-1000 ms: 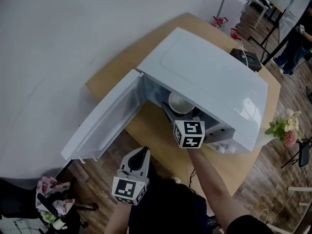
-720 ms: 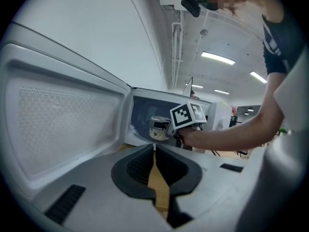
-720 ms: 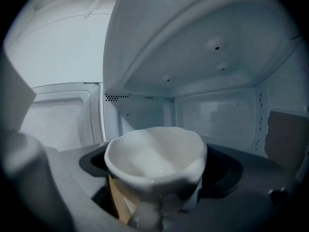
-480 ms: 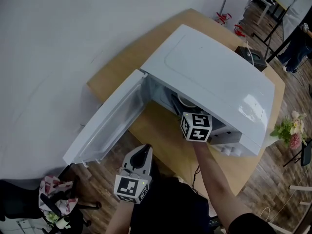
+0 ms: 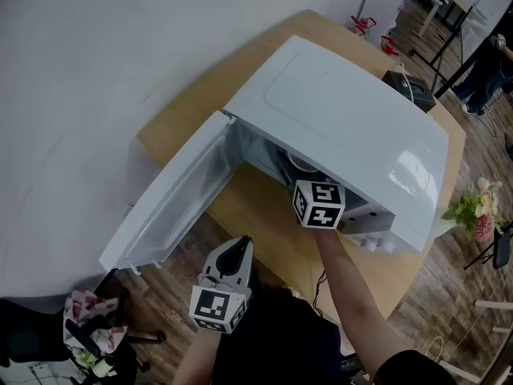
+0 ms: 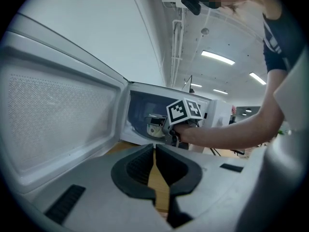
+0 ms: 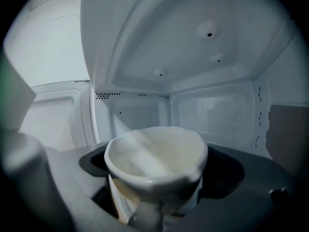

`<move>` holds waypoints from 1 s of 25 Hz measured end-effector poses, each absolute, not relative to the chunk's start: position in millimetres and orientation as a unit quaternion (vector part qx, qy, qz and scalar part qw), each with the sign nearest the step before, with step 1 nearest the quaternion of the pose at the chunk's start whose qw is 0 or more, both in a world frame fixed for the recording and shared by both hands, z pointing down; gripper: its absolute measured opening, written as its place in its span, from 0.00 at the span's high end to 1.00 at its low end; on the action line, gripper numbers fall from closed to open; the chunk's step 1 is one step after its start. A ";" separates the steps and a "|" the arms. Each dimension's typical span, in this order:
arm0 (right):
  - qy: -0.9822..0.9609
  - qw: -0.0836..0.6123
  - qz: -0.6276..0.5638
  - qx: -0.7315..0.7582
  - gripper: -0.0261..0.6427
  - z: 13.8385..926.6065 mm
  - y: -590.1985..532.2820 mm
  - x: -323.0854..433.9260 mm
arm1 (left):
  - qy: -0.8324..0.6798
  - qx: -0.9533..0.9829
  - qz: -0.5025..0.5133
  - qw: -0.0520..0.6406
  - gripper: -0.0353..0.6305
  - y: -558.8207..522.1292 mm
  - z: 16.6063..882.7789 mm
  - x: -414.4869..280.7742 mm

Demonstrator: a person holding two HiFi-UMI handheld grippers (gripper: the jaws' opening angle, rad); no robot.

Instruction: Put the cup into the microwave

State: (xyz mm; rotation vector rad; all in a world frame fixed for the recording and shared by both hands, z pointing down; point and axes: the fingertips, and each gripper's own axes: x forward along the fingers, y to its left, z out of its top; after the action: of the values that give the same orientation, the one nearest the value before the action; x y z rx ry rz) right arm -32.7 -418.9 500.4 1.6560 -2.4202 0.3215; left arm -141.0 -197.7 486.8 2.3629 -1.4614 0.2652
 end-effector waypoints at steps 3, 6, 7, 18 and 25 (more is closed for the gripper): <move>-0.815 0.097 0.108 0.560 0.19 500.4 -419.1 -33.2 | -0.520 0.830 0.095 0.176 0.92 -194.6 487.5 -144.3; -0.812 0.126 0.085 0.563 0.19 504.7 -419.1 -33.5 | -0.523 0.828 0.097 0.177 0.92 -192.7 488.7 -147.9; -0.811 0.140 0.072 0.564 0.19 506.4 -418.8 -33.6 | -0.524 0.827 0.097 0.176 0.92 -192.3 489.0 -149.1; -0.811 0.133 0.033 0.568 0.19 499.2 -414.9 -32.8 | -0.519 0.830 0.100 0.178 0.92 -189.1 490.0 -148.7; -0.809 0.113 0.037 0.575 0.19 496.4 -409.1 -33.8 | -0.525 0.826 0.100 0.177 0.92 -186.2 489.2 -154.4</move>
State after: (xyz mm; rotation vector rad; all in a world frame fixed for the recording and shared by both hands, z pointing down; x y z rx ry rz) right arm -33.8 -409.1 496.4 1.6868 -2.3744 0.1074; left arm -154.4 -186.2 489.2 2.3395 -1.4871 0.2826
